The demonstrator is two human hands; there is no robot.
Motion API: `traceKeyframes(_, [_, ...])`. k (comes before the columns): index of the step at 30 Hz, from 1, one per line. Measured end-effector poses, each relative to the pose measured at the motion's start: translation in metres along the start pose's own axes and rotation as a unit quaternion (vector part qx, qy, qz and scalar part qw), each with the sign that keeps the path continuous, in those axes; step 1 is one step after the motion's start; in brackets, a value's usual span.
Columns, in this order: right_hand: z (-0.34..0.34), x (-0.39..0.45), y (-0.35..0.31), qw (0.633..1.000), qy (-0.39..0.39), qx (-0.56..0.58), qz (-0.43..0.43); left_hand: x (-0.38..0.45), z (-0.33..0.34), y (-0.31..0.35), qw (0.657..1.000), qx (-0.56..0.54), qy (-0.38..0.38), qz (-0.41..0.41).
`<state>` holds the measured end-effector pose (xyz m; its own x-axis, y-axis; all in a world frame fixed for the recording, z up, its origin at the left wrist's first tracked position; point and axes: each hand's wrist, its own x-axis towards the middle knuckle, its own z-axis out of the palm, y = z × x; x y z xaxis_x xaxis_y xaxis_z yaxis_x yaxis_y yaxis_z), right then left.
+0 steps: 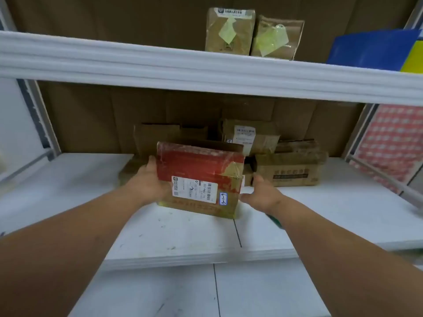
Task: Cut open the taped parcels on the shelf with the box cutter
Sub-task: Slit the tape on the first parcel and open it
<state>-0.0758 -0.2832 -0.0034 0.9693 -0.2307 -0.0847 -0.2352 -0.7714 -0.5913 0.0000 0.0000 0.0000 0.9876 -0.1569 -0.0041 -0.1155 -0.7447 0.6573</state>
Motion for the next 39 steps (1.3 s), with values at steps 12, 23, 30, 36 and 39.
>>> traceKeyframes(12, [0.023, 0.046, 0.002, 0.981, -0.005, 0.192, 0.023, 0.066, 0.011, -0.014, 0.977, -0.204, 0.038, -0.047])
traceKeyframes(23, [0.009, 0.024, 0.002, 0.935, 0.066, 0.342, 0.071, 0.043, -0.009, -0.008, 0.969, -0.245, 0.045, -0.01])
traceKeyframes(30, [0.012, -0.013, -0.006, 0.939, -0.018, 0.334, 0.079, -0.018, -0.032, -0.016, 0.96, -0.271, 0.026, -0.067])
traceKeyframes(36, [0.017, -0.037, -0.011, 0.926, -0.066, 0.343, 0.144, -0.08, -0.035, -0.016, 0.936, -0.325, -0.077, -0.115])
traceKeyframes(39, [0.024, -0.048, -0.009, 0.881, -0.105, 0.444, 0.129, -0.096, -0.028, -0.026, 0.939, -0.307, -0.071, -0.136])
